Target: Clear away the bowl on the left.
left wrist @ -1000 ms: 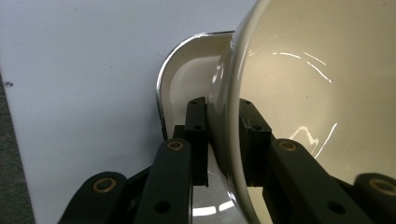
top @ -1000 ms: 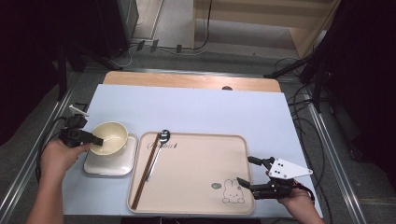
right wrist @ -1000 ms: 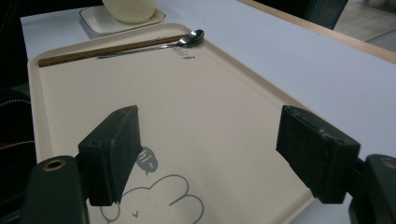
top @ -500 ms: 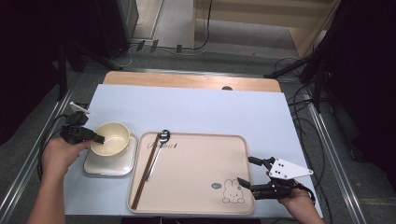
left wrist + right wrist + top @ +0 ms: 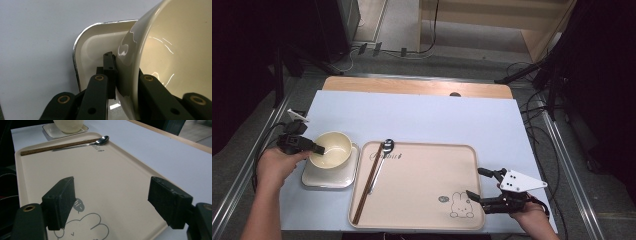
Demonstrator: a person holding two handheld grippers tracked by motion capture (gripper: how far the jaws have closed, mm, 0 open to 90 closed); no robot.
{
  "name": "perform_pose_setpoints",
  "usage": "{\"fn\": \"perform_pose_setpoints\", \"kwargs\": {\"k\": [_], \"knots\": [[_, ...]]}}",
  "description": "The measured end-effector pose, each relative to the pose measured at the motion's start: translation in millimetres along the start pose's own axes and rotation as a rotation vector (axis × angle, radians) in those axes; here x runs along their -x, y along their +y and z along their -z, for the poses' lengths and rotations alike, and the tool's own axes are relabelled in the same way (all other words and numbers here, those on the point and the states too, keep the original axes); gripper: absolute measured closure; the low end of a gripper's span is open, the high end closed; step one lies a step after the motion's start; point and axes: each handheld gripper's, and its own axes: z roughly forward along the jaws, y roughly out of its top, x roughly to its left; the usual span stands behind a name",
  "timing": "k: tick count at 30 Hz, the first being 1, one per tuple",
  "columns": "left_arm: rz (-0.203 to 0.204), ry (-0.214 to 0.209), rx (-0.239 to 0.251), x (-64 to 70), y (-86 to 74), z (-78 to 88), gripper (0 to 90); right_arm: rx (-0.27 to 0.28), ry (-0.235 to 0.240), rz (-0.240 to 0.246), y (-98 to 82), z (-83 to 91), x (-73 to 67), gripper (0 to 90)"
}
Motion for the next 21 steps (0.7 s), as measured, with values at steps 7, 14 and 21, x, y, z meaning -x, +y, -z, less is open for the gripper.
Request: {"fn": "perform_pose_setpoints", "kwargs": {"k": [7, 14, 21], "knots": [[-0.034, -0.023, -0.015, 6.6, -2.0, 5.2, 83.4, 0.001, 0.001, 0.000, 0.1, 0.0, 0.0, 22.3], [-0.047, -0.062, -0.012, 12.8, -3.0, 11.6, 83.4, 0.002, 0.002, 0.000, 0.0, 0.0, -0.1, 22.3], [-0.064, -0.075, -0.016, 19.5, -3.7, 14.5, 82.8, -0.001, 0.002, 0.000, 0.1, -0.3, -0.1, 22.3]]}}
